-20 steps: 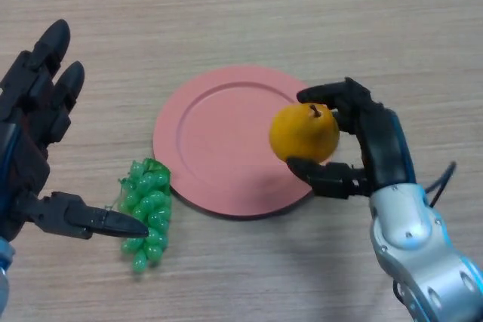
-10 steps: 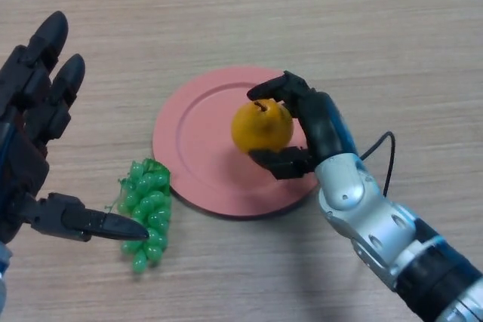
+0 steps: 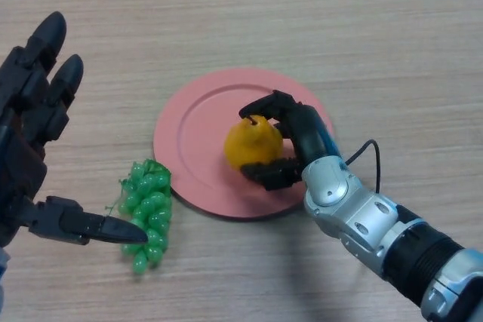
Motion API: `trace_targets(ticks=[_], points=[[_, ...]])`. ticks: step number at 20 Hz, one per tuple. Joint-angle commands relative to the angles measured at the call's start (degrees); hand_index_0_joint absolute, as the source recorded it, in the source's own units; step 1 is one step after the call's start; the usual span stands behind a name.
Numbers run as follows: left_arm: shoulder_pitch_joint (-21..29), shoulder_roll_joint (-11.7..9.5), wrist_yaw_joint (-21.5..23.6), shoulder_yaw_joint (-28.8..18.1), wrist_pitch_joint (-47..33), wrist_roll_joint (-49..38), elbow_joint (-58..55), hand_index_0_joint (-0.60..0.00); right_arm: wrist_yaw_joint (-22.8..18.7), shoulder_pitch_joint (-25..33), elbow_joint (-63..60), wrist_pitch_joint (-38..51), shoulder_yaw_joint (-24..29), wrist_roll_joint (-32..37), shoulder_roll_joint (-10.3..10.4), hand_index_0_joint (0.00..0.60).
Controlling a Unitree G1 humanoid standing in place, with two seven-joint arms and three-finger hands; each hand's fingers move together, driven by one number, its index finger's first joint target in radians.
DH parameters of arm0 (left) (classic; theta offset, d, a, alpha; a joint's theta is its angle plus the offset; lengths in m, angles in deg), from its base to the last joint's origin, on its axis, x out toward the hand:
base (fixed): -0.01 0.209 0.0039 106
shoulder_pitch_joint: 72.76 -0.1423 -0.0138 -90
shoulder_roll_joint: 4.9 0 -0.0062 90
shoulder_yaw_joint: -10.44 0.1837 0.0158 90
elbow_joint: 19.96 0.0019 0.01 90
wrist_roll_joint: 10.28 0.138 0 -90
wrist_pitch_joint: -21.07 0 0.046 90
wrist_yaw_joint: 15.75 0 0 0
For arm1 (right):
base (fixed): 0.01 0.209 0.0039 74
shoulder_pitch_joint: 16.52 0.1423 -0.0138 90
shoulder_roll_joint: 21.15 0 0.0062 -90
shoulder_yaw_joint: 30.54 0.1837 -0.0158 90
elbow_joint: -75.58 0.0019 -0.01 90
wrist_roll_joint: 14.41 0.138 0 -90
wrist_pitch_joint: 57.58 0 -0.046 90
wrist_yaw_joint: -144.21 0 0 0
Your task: Pick up the yellow pear and place it on the plate
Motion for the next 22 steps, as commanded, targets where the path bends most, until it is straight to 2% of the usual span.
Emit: trace_targets(ticks=[1,2,4,5,6,9,13,16,19,22], points=[[1.06,-1.19,0.23,-4.45,-4.64,-2.48,-3.63,0.0,1.49,3.85,6.47,4.59,7.27,-4.35,-0.19,0.0],[0.94,-1.08,0.22,-4.51,-4.83,-2.46,-3.65,0.0,1.87,3.53,7.56,5.38,8.57,-4.55,-0.19,0.0],[0.94,-0.78,0.21,-4.71,-5.81,-2.59,-3.39,0.0,3.21,1.66,11.76,6.53,14.48,-9.42,-0.19,0.0],[0.92,-0.88,0.28,-4.59,-6.39,-1.98,-3.45,0.0,4.38,-1.18,17.29,5.73,20.0,-13.66,-0.19,0.0],[0.89,-0.9,0.25,-4.59,-6.32,-2.09,-3.51,0.0,5.92,-3.4,21.96,4.34,23.34,-16.51,-0.19,0.0],[1.02,-0.85,0.3,-3.76,-6.18,-1.86,-3.37,0.0,13.59,-12.36,41.8,-2.91,34.63,-22.42,-0.19,0.0],[1.38,-0.87,0.59,-2.56,-5.26,-0.92,-3.29,0.0,23.67,-23.89,62.81,-10.53,44.83,-24.78,-0.29,0.0],[1.96,-1.09,0.66,-2.24,-4.24,-0.86,-2.74,0.0,26.52,-32.22,72.67,-10.17,46.79,-24.35,-1.87,0.0],[2.53,-1.22,0.9,-1.98,-4.72,-1.16,-1.72,0.0,28.85,-39.09,79.09,-7.54,48.11,-22.99,-2.21,0.0],[3.12,-1.72,1.05,-1.69,-5.36,0.49,-0.9,0.0,29.78,-42.84,82.61,-6.8,47.43,-21.69,-1.77,0.0]])
